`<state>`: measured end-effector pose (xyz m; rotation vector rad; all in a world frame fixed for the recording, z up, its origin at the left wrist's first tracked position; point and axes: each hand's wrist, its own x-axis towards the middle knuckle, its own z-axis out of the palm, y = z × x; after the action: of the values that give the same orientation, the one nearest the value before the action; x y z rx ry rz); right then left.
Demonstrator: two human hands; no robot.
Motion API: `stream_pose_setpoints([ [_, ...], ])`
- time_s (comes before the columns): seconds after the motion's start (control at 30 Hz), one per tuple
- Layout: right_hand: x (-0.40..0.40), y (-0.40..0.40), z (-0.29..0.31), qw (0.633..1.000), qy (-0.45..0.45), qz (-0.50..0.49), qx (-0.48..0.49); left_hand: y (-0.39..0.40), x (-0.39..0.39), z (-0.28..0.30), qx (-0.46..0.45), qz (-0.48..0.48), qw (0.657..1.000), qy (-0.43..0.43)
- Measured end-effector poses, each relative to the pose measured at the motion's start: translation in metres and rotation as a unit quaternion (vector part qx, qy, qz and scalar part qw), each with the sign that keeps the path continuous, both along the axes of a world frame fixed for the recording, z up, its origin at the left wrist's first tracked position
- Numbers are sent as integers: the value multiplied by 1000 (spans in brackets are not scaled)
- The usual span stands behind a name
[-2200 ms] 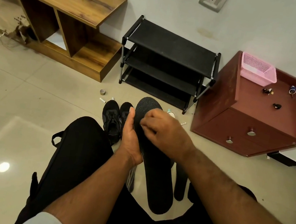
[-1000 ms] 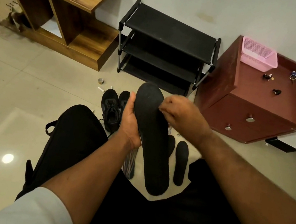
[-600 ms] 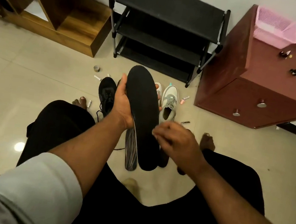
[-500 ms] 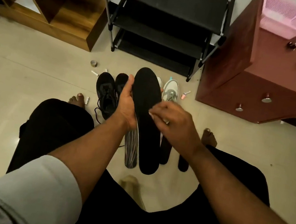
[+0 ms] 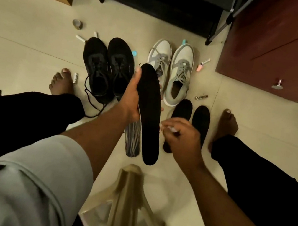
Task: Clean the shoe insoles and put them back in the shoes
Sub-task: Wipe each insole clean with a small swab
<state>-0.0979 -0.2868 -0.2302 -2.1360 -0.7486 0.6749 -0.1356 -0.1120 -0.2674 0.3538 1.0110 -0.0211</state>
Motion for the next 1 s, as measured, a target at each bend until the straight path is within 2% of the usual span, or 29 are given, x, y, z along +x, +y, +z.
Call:
stream_pose_setpoints([
  [0.07,18,3,-25,999,3,-29,-36,-10,-2,-25,-6,-22,1000,22],
  [0.17,31,-4,-80,992,68,-45,-100,-27,-2,-68,-2,-39,996,81],
  [0.23,32,-8,-111,982,112,-76,-133,-38,-2,-97,47,-65,989,127],
  [0.37,27,-10,-167,957,191,-146,-162,-58,-2,-162,156,-183,950,200],
  [0.47,23,-10,-198,944,224,-168,-173,-65,2,-183,192,-220,930,224],
  [0.57,21,-11,-220,941,235,-151,-193,-67,1,-206,231,-257,914,212],
  [0.7,30,-6,-240,940,255,-126,-189,-58,9,-226,303,-263,887,229],
  [0.87,32,21,-251,920,327,-118,-178,-40,-13,-233,362,-169,817,415],
  [1.0,11,48,-252,889,419,-23,-186,-23,-37,-237,362,-134,812,438],
])
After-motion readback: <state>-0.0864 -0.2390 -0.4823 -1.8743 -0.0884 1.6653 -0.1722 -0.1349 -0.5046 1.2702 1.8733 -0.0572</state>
